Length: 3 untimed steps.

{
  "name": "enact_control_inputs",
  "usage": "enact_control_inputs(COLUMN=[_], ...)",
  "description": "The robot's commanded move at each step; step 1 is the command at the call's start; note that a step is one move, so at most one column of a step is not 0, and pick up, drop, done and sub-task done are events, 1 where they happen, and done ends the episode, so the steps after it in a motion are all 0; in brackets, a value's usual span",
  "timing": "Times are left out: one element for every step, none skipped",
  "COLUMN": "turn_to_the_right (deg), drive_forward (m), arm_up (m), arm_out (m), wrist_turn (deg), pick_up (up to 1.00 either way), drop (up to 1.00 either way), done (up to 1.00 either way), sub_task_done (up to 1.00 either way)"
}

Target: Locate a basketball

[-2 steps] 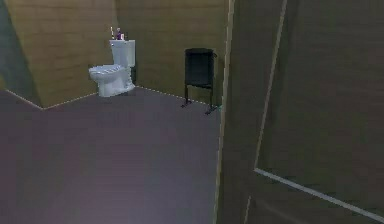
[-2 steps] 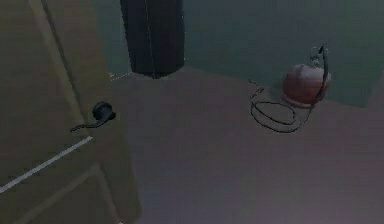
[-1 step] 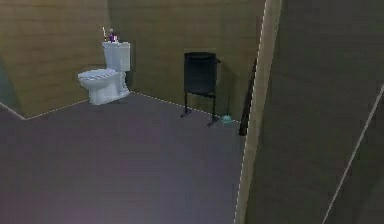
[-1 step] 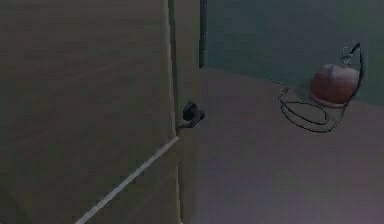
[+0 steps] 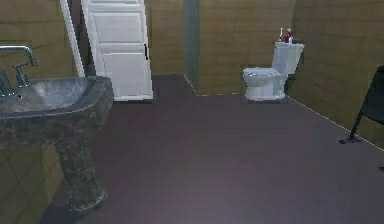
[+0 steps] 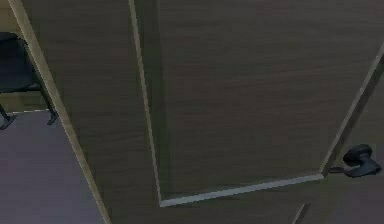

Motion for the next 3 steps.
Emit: enact_control_inputs(turn_to_the_right=[-6.0, 0.0, 0.0], drive_forward=[0.00, 0.75, 1.00], arm_up=[0.00, 0.00, 0.00], arm_out=[0.00, 0.00, 0.00], wrist_turn=[0.0, 0.0, 0.0], pick_up=[0.00, 0.00, 0.00], drop=[0.00, 0.00, 0.00], done=[0.00, 0.00, 0.00], sub_task_done=[0.00, 0.00, 0.00])
